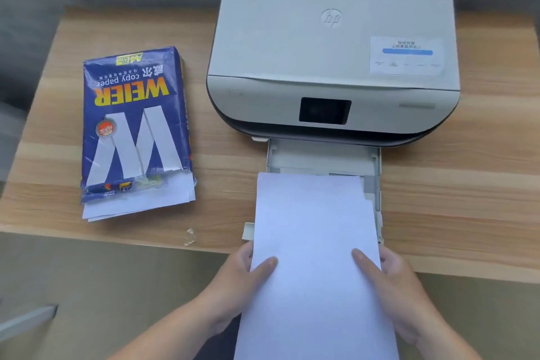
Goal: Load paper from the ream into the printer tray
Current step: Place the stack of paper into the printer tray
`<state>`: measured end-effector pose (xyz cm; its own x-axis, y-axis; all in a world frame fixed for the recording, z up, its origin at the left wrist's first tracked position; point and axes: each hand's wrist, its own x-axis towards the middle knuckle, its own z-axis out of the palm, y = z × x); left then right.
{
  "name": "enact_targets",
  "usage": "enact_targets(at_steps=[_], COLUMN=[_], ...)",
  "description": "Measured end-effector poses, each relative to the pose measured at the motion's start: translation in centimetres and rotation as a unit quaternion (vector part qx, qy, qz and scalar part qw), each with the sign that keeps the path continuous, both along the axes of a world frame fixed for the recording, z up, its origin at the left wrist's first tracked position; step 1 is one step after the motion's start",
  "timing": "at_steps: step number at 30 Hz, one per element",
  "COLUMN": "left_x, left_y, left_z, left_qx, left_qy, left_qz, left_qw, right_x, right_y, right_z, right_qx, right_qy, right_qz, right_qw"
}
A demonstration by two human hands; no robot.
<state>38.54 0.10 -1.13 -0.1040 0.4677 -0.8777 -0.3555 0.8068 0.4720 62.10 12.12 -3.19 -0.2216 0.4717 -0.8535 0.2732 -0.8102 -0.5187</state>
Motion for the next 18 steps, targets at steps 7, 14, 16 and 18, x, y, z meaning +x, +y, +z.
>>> enact_targets(at_steps=[7,14,16,18], left_x=[0.4,1.3,1.1,0.8], left_y=[-0.1,1.2,1.8,2.3], left_z=[-0.6,-1.4,-1.5,-1.5], left_qx=[-0.008,-0.023,-0.022,-0.018], left_qy=[-0.039,-0.012,-0.015,-0.021], left_qz=[0.034,0.053,0.055,0.059], left_qw=[0.999,0.998,0.998,0.998], right_x=[1.6,1.1,0.9,0.7], right_y=[0.8,2.4,3.0,3.4], right_z=[-0.5,-0.5,-0.6,-0.8], right_qx=[-0.060,-0.047,-0.052,-0.036], right_qy=[0.068,0.071,0.061,0.020], right_qz=[-0.016,-0.045,-0.049,-0.038], right_qw=[0.996,0.995,0.996,0.998])
